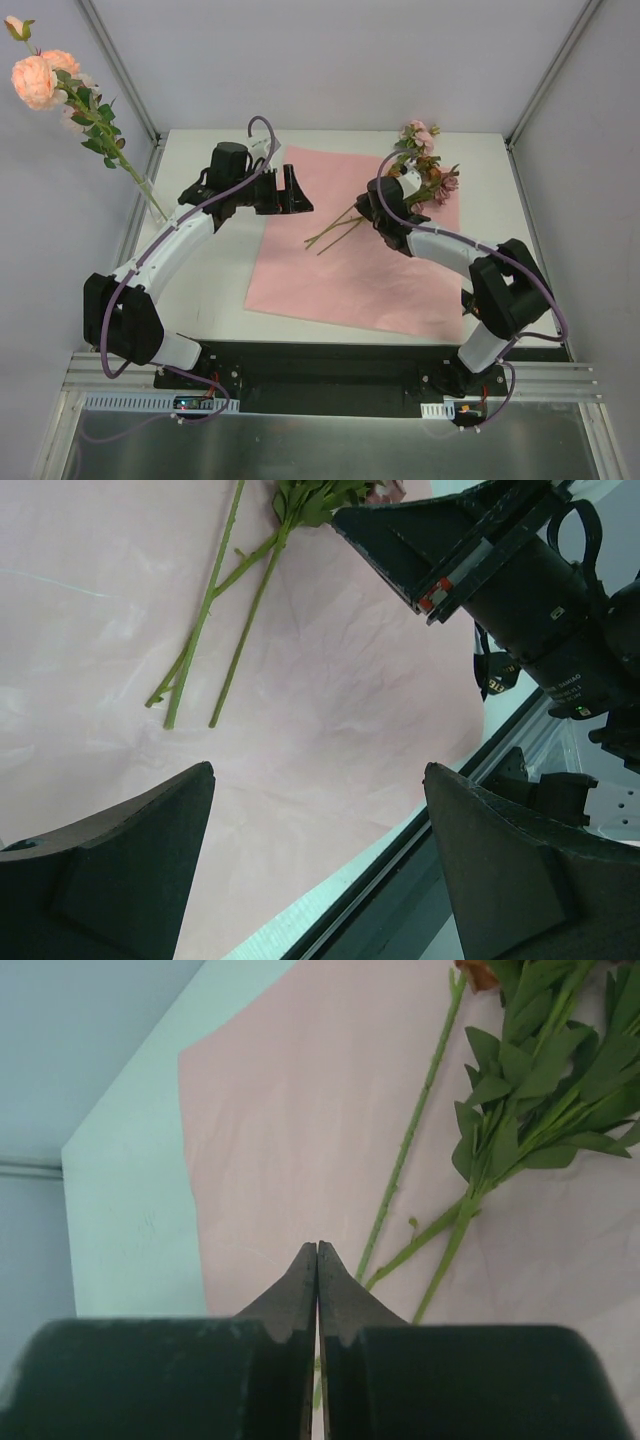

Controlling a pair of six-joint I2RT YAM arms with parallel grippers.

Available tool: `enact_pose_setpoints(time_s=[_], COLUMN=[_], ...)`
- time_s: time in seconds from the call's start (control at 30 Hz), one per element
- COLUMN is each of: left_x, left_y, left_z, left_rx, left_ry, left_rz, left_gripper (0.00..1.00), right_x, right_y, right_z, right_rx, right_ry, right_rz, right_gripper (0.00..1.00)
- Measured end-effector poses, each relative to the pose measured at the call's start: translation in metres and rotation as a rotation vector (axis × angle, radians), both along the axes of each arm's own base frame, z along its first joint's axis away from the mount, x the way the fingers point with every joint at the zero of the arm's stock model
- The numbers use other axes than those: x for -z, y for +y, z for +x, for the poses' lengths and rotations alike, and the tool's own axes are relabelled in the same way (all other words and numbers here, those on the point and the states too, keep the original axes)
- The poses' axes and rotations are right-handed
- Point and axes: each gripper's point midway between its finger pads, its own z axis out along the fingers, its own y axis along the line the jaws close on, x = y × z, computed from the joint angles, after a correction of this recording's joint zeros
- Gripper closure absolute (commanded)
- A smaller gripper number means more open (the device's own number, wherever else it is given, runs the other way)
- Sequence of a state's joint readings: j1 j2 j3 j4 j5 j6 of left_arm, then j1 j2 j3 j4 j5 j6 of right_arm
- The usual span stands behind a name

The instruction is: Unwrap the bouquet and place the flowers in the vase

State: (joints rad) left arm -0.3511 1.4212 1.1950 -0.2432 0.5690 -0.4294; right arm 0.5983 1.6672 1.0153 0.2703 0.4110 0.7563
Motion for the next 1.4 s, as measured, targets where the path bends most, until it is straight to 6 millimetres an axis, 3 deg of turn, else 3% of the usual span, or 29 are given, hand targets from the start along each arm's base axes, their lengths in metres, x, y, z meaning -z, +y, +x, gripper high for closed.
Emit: enact_pose_setpoints(time_s=[0.07, 0.1, 0.13, 0.23, 0.3, 0.33, 0.4, 0.53, 0.73, 0.97, 1.4], left_x=[0.000, 0.000, 0.000, -0.001, -0.001, -0.001, -0.001, -0.003, -0.004, -0.005, -0.001], left_y=[0.002, 0.002, 0.002, 0.003, 0.003, 0.003, 0.003, 0.001, 0.000, -0.001, -0.001], left_z=[0.001, 0.001, 0.002, 0.002, 0.002, 0.002, 0.002, 0.000, 0.000, 0.001, 0.000], left_rx=[-0.007, -0.007, -0.008, -0.011, -0.011, -0.011, -0.010, -0.004, -0.001, -0.001, -0.002], left_ry=[0.001, 0.002, 0.002, 0.005, 0.006, 0.007, 0.009, 0.019, 0.020, 0.012, 0.020], left_rz=[-0.001, -0.001, -0.002, -0.006, -0.007, -0.008, -0.011, -0.024, -0.035, -0.040, -0.039], left_gripper=[0.15, 0.15, 0.15, 0.15, 0.15, 0.15, 0.15, 0.15, 0.14, 0.15, 0.15], right_x=[0.007, 0.010, 0.013, 0.010, 0.004, 0.004, 0.007, 0.023, 0.051, 0.077, 0.086], right_y=[0.000, 0.001, 0.004, 0.020, 0.030, 0.031, 0.030, 0.016, 0.003, 0.002, 0.007], right_z=[-0.004, -0.005, -0.002, 0.021, 0.037, 0.041, 0.045, 0.046, 0.047, 0.057, 0.066], right_rx=[-0.021, -0.033, -0.047, -0.079, -0.082, -0.076, -0.059, 0.002, 0.047, 0.073, 0.109], right_ry=[0.027, 0.048, 0.072, 0.124, 0.137, 0.149, 0.182, 0.271, 0.353, 0.393, 0.413], right_rz=[-0.039, -0.065, -0.093, -0.162, -0.188, -0.199, -0.216, -0.261, -0.302, -0.301, -0.281], right_gripper=[0.91, 0.79, 0.76, 0.57, 0.38, 0.36, 0.13, 0.13, 0.32, 0.40, 0.47])
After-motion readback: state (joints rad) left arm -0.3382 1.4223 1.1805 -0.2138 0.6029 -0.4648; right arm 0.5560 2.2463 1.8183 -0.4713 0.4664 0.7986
